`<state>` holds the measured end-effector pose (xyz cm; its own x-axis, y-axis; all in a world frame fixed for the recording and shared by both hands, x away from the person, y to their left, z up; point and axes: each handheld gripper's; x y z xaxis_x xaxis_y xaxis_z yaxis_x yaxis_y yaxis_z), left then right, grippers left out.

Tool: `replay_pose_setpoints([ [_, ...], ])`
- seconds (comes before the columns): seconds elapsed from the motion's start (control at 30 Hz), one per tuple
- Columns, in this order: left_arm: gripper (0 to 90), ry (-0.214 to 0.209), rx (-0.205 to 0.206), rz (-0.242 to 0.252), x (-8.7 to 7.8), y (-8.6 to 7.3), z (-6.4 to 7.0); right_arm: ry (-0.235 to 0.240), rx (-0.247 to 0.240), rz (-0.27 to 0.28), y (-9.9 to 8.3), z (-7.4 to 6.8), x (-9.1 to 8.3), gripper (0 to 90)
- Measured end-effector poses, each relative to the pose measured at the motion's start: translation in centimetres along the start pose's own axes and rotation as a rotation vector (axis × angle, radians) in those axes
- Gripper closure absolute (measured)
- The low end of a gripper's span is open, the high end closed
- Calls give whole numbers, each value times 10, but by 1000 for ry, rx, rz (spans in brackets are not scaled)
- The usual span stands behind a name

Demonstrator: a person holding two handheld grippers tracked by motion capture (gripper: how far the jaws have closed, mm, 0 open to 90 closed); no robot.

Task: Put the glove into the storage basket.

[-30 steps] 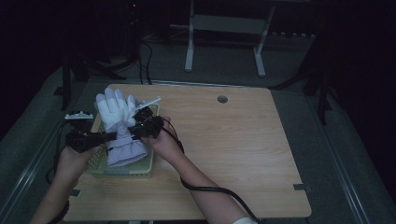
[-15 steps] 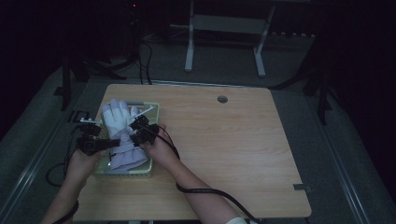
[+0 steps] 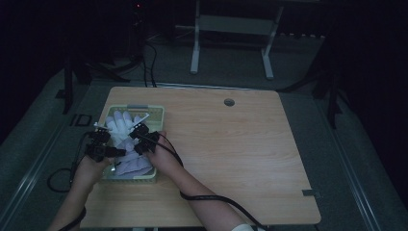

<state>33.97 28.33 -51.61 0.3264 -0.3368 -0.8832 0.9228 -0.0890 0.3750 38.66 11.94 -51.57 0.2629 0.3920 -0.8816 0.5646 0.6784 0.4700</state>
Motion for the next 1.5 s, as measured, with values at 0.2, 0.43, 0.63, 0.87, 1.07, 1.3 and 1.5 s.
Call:
replay_pose_setpoints([
  [0.2, 609, 38, 2, 2, 1, 0, 2, 3, 5, 34, -2, 3, -4, 660],
  [0.43, 507, 100, 26, -6, 4, 4, 8, 6, 7, 84, -3, 8, -17, 570],
  [0.63, 415, 109, 27, 37, 2, 4, 10, 28, 2, 133, -6, 18, -31, 510],
  [0.87, 177, 93, 61, 141, -6, -1, 11, 60, 29, 196, -11, 31, -48, 431],
  [1.07, 16, 102, 80, 266, -14, -3, 22, 125, 54, 226, -18, 47, -63, 260],
  [1.3, 16, 92, 143, 354, -21, -7, 44, 119, 24, 255, -33, 62, -75, 177],
  [1.5, 17, 82, 213, 393, -21, -13, 73, 99, 2, 281, -48, 71, -83, 146],
])
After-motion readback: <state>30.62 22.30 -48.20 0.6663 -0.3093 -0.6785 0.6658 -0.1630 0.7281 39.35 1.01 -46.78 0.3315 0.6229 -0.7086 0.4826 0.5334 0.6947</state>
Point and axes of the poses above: each handheld gripper's, and its own axes: x roughly forward along the jaws, y roughly out of its top, z roughly to its right, and after that the axes turned 5 degrees about -z, right-handed
